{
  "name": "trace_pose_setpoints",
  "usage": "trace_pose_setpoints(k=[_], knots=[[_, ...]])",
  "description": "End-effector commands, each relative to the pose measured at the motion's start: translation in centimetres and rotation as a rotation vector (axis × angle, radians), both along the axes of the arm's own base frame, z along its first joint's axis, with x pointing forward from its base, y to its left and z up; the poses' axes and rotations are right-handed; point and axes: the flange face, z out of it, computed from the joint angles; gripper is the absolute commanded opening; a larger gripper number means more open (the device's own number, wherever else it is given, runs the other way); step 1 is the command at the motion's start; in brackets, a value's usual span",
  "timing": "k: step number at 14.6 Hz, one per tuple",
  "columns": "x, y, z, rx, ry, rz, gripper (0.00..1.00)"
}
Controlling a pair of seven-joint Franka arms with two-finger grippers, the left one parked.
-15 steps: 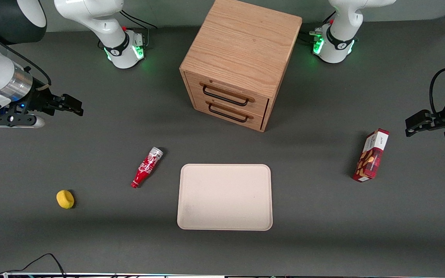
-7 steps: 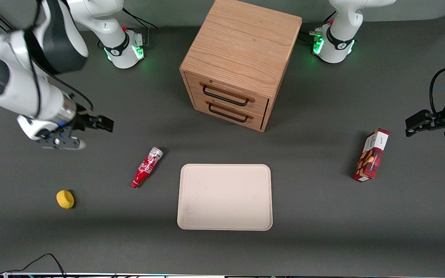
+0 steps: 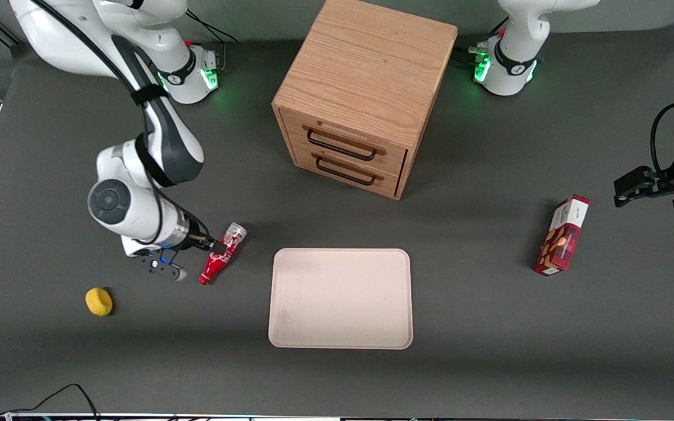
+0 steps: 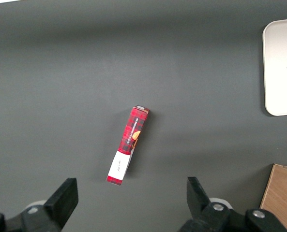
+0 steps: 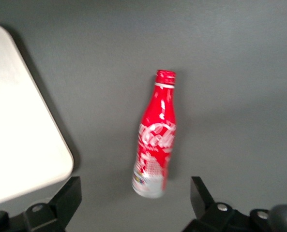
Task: Place coke bottle on tray
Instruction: 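Move the open right gripper down over the red Coca-Cola bottle, then close the right gripper around the Coca-Cola bottle's body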
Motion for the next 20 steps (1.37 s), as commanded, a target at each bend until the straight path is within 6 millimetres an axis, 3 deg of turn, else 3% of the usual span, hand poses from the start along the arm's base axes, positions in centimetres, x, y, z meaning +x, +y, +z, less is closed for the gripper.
trace_pose_setpoints(k=[1,6,16,17,18,19,20], knots=[[-1.2,0.0,-2.4,-0.012,-0.042,-0.079,1.0],[-2.1,1.5,-8.1,-0.099,-0.071,-0.118,1.0],[-3.4,1.6,-12.7,-0.15,-0.052,-0.088,0.98],[-3.4,1.7,-12.7,-0.15,-0.052,-0.093,0.84],[-3.4,1.7,-12.7,-0.15,-0.053,-0.104,0.58],[-3.4,1.6,-12.7,-0.151,-0.053,-0.104,0.1],[-3.4,1.7,-12.6,-0.151,-0.055,-0.101,0.0]])
